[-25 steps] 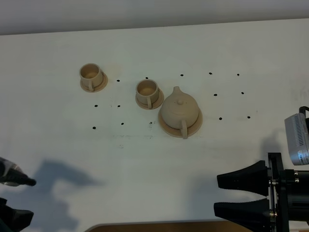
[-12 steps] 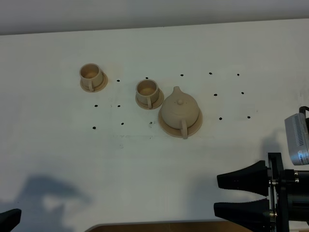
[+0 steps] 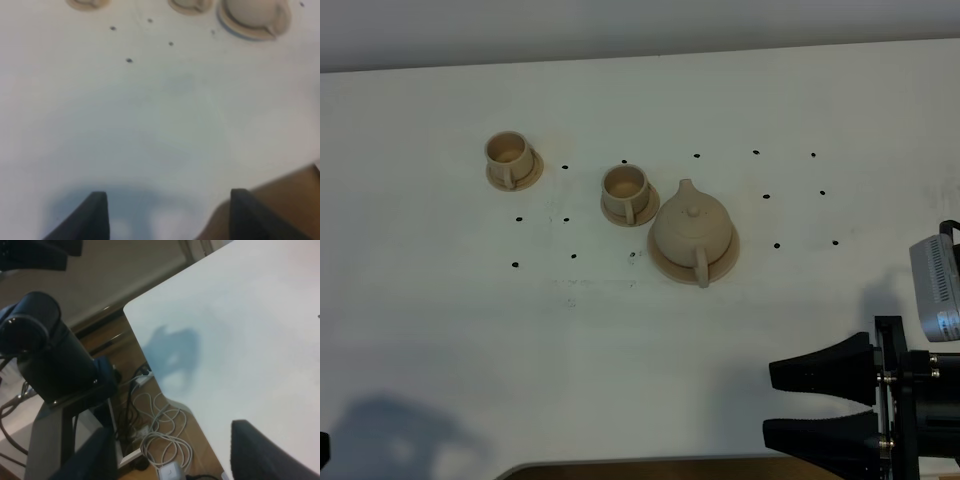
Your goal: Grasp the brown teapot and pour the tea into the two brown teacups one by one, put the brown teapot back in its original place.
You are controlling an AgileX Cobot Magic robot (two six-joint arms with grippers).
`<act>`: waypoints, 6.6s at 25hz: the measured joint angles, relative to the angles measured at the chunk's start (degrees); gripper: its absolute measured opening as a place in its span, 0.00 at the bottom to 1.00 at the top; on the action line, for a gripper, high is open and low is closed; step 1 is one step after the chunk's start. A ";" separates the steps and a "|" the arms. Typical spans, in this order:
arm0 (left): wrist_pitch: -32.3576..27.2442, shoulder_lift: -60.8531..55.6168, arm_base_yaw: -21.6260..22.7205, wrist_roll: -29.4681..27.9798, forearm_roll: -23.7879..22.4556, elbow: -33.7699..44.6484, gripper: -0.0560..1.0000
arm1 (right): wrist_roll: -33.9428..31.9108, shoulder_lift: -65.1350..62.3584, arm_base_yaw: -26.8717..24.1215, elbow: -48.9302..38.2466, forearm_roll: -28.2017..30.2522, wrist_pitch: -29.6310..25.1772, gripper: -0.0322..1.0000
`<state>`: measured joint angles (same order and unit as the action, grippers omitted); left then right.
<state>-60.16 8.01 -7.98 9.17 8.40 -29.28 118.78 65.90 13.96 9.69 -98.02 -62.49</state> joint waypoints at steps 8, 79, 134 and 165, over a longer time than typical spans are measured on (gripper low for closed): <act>0.00 -3.23 8.68 0.00 0.00 0.00 0.57 | 0.00 0.00 0.00 0.00 -0.34 -0.05 0.51; 0.00 -8.33 9.47 0.07 0.05 0.20 0.57 | -126.91 34.58 23.43 60.82 83.11 16.04 0.48; 0.00 -8.33 9.47 0.12 0.05 0.20 0.57 | -140.86 56.75 25.19 82.69 94.24 3.17 0.48; 0.00 -8.33 9.47 0.07 0.05 0.20 0.57 | -140.94 58.17 25.19 82.71 95.04 3.14 0.39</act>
<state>-60.16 -0.32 1.49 9.24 8.45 -29.08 -22.17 124.07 39.15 92.40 -2.98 -59.35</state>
